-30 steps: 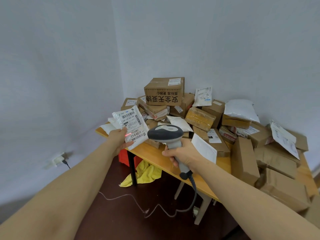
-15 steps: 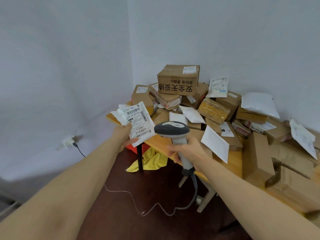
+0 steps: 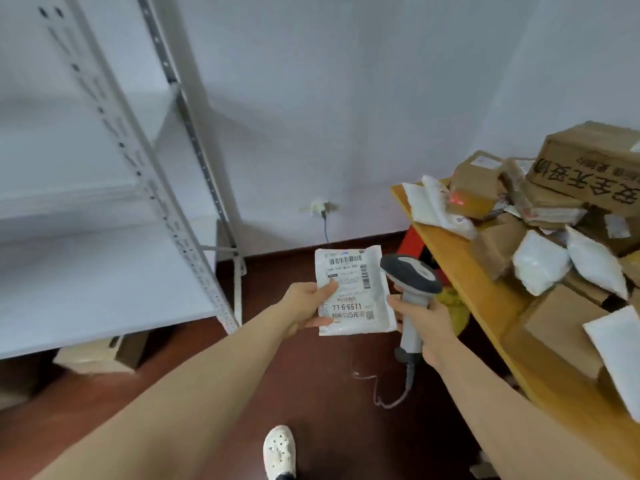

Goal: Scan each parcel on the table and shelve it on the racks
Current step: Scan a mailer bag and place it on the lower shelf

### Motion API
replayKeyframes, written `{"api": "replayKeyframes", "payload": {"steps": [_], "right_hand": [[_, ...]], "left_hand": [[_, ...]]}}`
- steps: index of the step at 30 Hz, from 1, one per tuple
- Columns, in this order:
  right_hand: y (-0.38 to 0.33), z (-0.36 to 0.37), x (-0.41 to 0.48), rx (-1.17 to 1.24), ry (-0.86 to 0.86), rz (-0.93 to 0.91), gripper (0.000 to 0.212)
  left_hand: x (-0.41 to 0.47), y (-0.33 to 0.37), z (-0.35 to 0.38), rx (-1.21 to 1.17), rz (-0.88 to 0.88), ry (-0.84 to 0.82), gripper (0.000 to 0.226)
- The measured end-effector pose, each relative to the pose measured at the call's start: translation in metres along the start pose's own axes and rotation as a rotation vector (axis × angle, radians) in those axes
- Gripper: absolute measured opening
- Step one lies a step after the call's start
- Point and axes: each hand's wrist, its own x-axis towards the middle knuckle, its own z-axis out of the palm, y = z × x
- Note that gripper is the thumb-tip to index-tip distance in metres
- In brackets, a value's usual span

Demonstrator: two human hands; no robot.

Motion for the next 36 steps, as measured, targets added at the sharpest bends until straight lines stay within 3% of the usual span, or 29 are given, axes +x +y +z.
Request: {"api": "replayKeyframes", "payload": {"steps": [7,10,17,25,31,36], "right_hand": [[0.042,0.135,-0.038,-0.267,-0.254,0.035,0.041],[0.051,0.203,-0.064,-0.287,-0.361,0.017,0.045],[0.104,0.398,-0.155,-0.439,-0.669,0.025,0.030],[0.176,0.589,-0.270,-0.499,-0.796,0.073,0.032],[0.206,0.707,-0.305,-0.450,-0.783,0.132,0.032],[0.231,0.815,-0.319,-0.455,-0.836,0.134,0.027]], "left_hand": [[-0.081,-0.063,-0.138,-0.181,-0.071,0.172,0.033],[-0.116,-0.086,-0.199,-0.162,-0.069,0.241,0.015],[-0.208,-0.152,-0.383,-0.390,0.084,0.510,0.005],[-0.308,-0.215,-0.557,-0.653,0.122,0.815,0.023],[-0.314,-0.225,-0.643,-0.976,0.217,0.910,0.016],[-0.288,-0.220,-0.732,-1.083,0.219,1.011,0.006]]}}
